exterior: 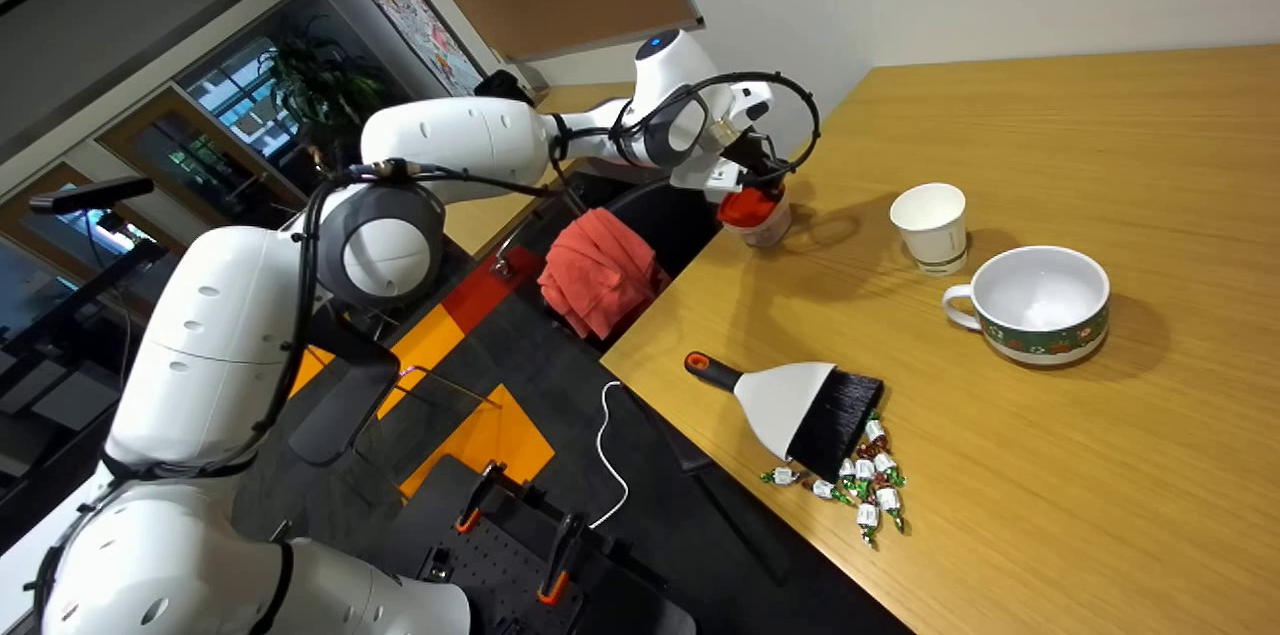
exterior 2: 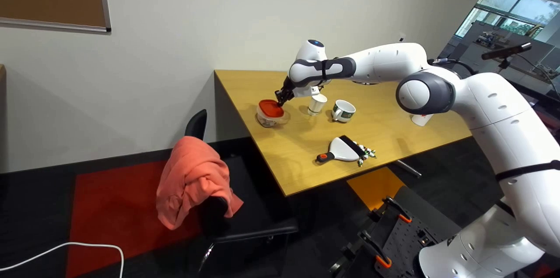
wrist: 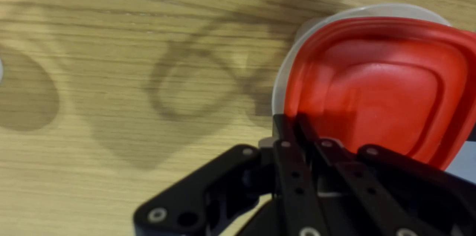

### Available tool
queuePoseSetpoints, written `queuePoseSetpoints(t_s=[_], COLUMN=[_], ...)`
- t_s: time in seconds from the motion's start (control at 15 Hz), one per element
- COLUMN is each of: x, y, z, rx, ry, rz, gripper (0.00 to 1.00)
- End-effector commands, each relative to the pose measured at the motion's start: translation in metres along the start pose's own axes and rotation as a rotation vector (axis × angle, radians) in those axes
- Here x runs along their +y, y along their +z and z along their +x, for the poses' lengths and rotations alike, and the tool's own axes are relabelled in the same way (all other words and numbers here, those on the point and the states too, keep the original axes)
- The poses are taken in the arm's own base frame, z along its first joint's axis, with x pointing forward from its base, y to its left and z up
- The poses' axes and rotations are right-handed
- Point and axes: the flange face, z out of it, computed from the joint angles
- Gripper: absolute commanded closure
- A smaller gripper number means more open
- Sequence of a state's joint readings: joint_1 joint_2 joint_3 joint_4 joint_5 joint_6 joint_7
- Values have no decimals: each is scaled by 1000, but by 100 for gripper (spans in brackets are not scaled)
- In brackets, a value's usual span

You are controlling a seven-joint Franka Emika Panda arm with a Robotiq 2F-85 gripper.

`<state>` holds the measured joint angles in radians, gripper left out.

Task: Put two candies in the bowl and close it

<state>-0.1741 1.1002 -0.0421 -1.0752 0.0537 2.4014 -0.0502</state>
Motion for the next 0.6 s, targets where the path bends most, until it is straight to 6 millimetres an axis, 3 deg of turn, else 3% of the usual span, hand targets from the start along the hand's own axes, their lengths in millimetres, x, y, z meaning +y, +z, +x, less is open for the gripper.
queuePoseSetpoints(t_s=[0.0,0.13,0.2,0.27,0.53], x=[-4,-5,-6,-6,-11], y=[2,1,0,-1,-14], z=[7,9,10,10,15], rx=[-25,-34,-39,-41,-26], ry=[25,22,20,18,10], rz=[-5,-7,-7,-4,4], gripper=[98,98,68,67,38])
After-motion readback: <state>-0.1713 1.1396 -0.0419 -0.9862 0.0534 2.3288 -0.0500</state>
